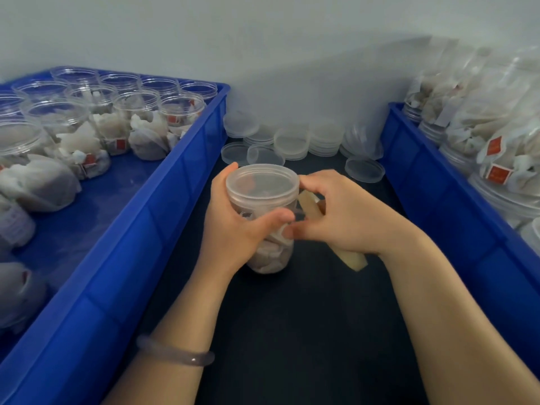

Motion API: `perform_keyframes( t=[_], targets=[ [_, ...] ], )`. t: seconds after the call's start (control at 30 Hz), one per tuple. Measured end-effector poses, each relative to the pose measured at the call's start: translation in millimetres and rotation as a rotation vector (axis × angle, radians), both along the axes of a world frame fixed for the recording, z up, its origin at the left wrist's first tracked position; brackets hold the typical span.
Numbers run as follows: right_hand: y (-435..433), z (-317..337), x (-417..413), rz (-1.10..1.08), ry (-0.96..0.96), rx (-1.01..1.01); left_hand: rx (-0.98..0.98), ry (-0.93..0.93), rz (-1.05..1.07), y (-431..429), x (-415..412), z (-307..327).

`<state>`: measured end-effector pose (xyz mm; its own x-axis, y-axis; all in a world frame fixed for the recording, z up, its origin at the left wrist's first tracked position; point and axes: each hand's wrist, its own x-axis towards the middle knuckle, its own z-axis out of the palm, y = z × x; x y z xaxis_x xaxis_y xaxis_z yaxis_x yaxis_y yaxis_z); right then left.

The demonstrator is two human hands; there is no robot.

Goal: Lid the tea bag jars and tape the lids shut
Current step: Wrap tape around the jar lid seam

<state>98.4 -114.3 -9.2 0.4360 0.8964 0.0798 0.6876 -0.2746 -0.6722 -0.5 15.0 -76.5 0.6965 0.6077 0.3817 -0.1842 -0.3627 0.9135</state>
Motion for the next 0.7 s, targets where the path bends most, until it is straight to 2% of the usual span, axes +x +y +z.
perform_keyframes(
  t=[0.1,0.17,0.3,0.4,0.7],
  targets=[
    [-7,1,1,0.049,0.206,-0.075,-0.003,-0.008,0.047,1,4,1],
    [-11,3,1,0.011,0.259,-0.053,-0.013,-0.025,0.057,1,6,0],
    [-21,13,5,-0.142,0.152,-0.014,-0.071,-0.017,0.014,5,7,-1],
    [-20,15,4,-0.142,0.156,0.002,-0.131,-0.013,-0.018,9,6,-2],
    [-10,4,5,-0.062,0.240,0.106,-0.121,-0.007,-0.243,17,0,0]
  ],
)
